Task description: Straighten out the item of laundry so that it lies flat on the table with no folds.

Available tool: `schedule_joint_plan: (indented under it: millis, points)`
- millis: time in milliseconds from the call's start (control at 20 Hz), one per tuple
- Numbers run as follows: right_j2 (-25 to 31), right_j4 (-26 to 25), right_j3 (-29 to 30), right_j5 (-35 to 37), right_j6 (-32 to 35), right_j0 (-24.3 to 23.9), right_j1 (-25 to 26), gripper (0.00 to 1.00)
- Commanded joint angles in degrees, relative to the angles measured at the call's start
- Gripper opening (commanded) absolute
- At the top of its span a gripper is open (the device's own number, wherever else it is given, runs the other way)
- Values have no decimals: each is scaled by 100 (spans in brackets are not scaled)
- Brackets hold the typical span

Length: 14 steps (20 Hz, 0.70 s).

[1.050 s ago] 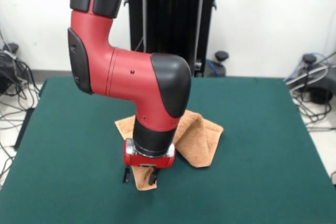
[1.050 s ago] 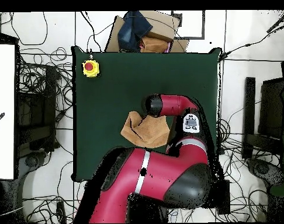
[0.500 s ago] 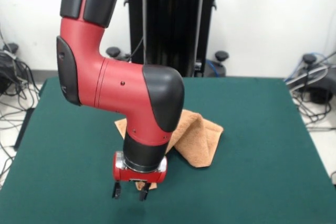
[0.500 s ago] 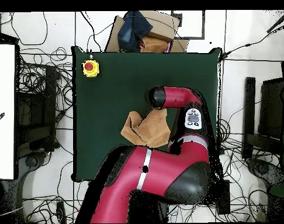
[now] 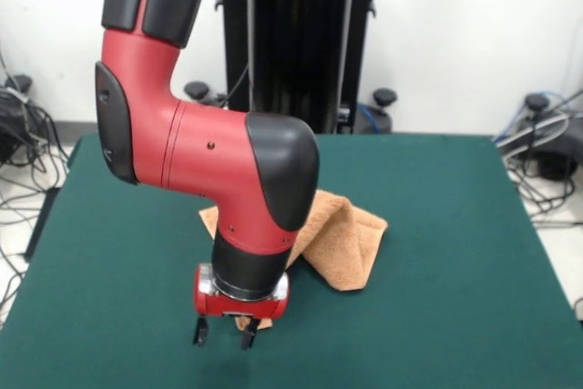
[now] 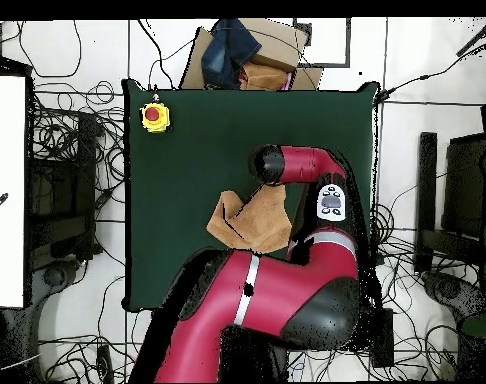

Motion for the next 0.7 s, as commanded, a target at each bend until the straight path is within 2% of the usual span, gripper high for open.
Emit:
schedule_joint_plan:
  millis: [50,200,700]
  points:
    - [405,56,187,877,71,42,29,100]
    - [381,61,371,879,151,21,-24,100]
    - [286,15,329,1389,145,100,-55,100]
